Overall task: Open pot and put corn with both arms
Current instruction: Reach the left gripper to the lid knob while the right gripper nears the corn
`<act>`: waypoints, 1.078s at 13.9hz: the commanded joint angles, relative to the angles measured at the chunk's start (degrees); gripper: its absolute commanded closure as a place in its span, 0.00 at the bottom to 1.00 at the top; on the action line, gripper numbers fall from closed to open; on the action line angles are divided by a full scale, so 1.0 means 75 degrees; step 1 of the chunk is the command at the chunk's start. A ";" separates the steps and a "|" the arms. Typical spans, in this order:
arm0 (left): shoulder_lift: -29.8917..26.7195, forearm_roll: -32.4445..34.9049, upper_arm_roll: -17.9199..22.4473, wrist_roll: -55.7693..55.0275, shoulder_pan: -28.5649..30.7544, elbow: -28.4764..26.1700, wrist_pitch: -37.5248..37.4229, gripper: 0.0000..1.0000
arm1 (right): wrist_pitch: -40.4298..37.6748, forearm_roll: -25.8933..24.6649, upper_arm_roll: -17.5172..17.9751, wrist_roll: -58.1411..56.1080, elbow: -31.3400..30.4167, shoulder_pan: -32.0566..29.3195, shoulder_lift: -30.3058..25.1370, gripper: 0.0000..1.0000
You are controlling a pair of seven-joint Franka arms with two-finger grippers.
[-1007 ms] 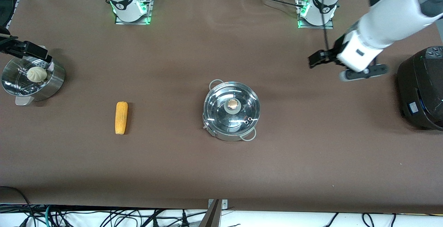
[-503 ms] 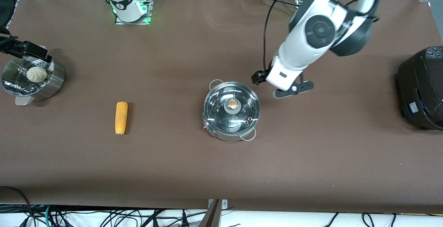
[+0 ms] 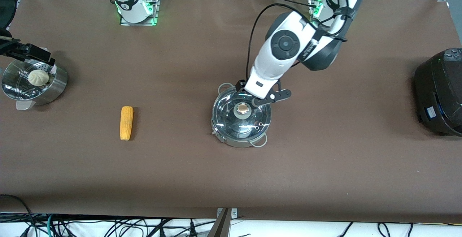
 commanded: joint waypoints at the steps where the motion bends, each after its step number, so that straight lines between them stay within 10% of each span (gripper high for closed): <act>1: 0.0866 0.0328 0.0124 -0.0706 -0.0281 0.1189 -0.0115 0.00 | -0.0079 -0.0128 0.0022 0.0095 0.0015 0.0334 0.0867 0.00; 15: 0.1805 0.1079 0.0195 -0.1293 -0.0399 0.1941 0.0448 0.00 | 0.6092 -0.0104 0.0010 0.1443 -0.2174 0.1120 0.3342 0.00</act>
